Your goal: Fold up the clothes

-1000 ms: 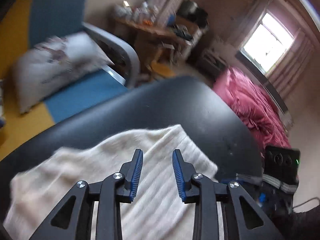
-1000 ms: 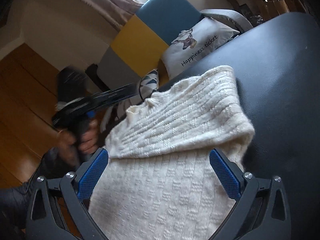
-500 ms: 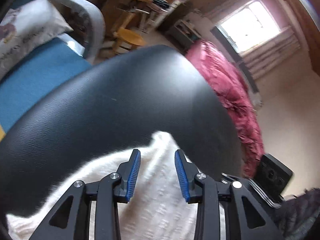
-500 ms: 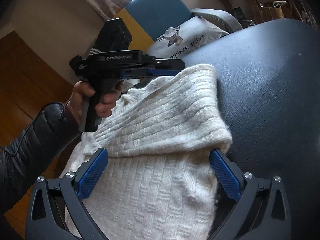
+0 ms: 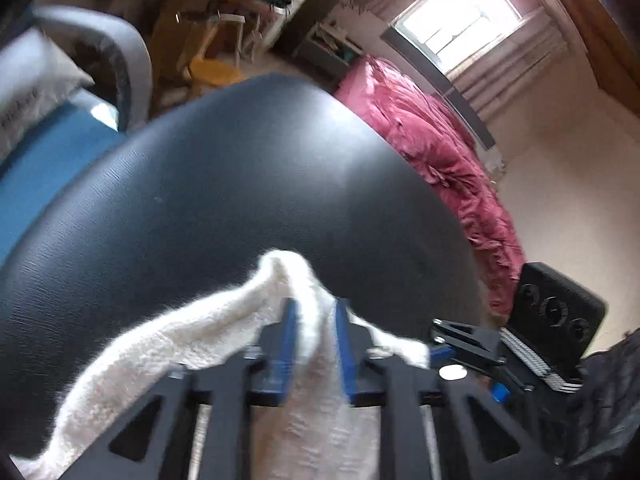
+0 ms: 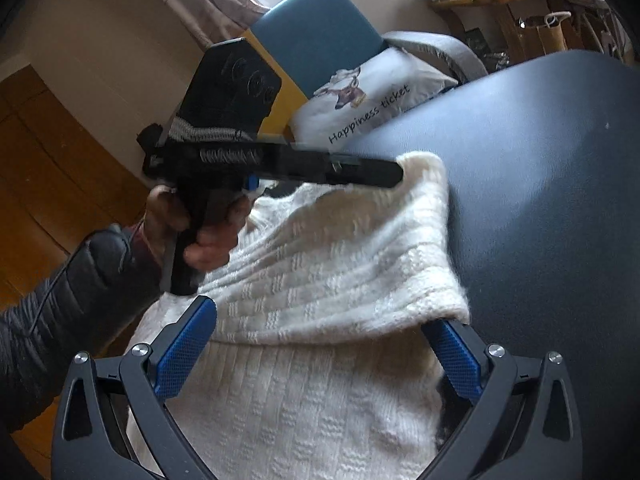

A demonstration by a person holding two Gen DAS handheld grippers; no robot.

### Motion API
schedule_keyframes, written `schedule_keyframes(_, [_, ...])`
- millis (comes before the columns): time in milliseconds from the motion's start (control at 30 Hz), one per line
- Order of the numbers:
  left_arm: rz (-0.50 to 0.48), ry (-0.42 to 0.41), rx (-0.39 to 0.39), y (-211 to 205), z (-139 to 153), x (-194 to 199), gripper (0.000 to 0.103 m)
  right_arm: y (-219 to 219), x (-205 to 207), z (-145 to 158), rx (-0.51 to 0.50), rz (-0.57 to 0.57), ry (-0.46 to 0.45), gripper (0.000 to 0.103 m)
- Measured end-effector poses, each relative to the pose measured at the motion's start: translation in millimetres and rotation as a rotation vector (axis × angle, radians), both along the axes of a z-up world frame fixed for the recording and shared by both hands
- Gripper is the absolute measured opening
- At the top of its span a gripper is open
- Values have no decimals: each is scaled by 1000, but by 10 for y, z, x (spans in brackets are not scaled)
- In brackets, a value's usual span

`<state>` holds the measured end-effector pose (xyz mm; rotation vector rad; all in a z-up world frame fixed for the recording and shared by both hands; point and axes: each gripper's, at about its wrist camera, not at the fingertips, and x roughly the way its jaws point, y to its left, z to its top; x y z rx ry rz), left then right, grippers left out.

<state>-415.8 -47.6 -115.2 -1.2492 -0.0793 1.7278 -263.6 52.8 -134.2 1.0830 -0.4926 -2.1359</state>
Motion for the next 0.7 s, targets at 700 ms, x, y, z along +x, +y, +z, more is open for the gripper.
schedule_keyframes(700, [360,44,-26,-321,-52,148,22,-16,120,34,204,4,-11,103])
